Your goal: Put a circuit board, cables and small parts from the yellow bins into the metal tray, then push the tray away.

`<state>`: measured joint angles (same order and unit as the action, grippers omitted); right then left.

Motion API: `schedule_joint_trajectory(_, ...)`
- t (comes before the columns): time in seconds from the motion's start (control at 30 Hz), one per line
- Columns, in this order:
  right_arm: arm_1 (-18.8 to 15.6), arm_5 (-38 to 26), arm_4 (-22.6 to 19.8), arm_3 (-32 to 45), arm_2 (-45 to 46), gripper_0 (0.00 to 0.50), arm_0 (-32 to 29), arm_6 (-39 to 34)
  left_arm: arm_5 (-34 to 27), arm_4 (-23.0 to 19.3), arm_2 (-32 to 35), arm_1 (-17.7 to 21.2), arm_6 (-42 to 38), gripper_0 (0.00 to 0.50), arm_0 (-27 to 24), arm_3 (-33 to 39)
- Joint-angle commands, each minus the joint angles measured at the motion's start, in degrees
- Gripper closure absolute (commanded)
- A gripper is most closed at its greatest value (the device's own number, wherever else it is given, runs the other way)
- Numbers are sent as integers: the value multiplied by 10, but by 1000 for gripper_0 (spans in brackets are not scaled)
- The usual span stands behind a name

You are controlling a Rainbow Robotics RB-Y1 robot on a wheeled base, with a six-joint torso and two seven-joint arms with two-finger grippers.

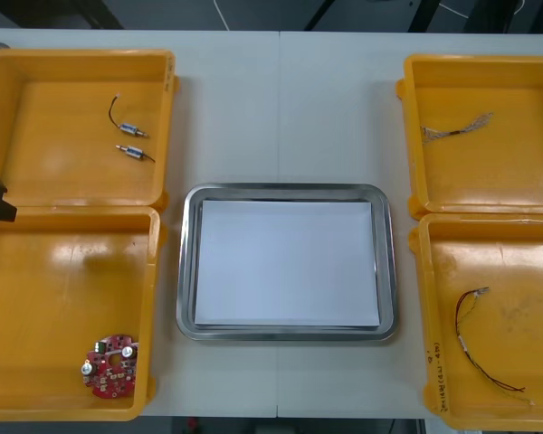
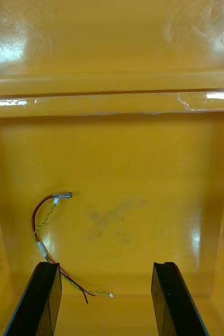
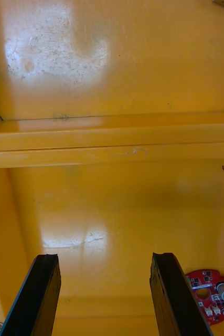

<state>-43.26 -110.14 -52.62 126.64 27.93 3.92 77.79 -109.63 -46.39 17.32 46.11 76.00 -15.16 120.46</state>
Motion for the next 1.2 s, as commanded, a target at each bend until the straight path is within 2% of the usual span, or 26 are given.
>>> schedule_joint_trajectory(0.03, -24, 1, -2, 15, 19, 0, -5, -8, -4, 3, 18, -4, -40, 0, 8, 16)
schedule_joint_trajectory(1.2, -24, 1, -2, 15, 19, 0, -5, -8, -4, 3, 18, -4, -40, 0, 8, 16)
